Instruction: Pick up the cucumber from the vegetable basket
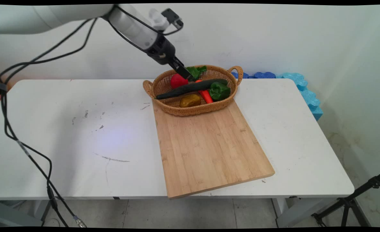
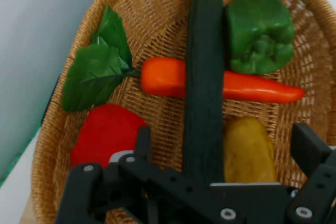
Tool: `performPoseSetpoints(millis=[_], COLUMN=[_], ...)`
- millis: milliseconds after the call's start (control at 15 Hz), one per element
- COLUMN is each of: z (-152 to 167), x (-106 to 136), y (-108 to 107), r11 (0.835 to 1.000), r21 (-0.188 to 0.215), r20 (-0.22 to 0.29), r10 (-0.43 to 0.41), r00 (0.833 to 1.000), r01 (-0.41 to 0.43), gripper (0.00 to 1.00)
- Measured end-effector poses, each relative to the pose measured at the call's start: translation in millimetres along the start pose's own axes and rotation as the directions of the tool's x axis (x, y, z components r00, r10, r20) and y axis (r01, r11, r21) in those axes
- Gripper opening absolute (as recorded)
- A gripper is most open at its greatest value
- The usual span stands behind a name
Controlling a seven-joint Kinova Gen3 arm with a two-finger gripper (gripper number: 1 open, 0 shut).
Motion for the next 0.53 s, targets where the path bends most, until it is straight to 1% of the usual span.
performPoseSetpoints(millis=[267, 533], z=[33.6, 57.4], x=[3.8, 5.6], y=[-0.1, 1.0], r11=[1.0, 1.0], r21=[0.003, 0.003], r20=[0.037, 0.062], r10=[-0.017, -0.028], r00=[0.999, 0.998], r01=[0.017, 0.028], gripper=[1.0, 1.0])
